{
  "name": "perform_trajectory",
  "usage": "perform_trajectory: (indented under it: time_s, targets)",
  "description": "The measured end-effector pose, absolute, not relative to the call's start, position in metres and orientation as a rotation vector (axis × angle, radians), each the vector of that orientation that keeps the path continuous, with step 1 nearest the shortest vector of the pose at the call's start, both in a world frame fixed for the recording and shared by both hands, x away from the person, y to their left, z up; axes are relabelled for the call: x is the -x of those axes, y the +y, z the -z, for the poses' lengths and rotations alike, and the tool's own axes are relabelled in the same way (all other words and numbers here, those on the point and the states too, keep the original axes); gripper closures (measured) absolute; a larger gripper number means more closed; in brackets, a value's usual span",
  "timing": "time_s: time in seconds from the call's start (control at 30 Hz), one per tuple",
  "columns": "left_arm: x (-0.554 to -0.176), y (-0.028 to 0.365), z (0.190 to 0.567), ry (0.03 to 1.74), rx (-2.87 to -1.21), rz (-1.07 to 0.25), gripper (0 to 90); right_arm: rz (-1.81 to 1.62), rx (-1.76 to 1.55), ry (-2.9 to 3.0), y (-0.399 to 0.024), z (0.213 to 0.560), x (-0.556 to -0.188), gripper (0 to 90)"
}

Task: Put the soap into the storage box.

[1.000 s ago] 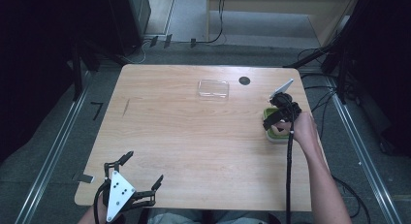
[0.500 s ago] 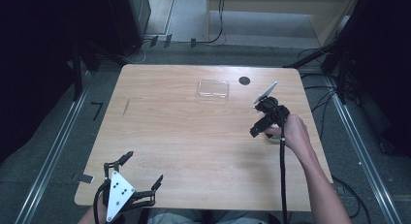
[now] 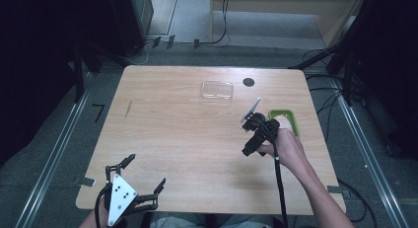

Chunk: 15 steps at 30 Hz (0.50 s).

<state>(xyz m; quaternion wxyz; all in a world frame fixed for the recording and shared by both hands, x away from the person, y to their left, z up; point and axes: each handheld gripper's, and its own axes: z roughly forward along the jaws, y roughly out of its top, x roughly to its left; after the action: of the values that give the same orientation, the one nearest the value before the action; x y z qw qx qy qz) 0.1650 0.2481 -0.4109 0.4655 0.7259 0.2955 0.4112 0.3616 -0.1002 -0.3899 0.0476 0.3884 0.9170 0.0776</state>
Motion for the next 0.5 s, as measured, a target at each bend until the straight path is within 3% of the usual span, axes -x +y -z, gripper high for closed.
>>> perform_trajectory:
  time_s: [0.5]
  targets:
    - [-0.165,0.248,0.411,0.723,-1.787,-1.01,0.0,-0.191,-1.005,2.877,-0.074,0.419,-0.313,6.9]
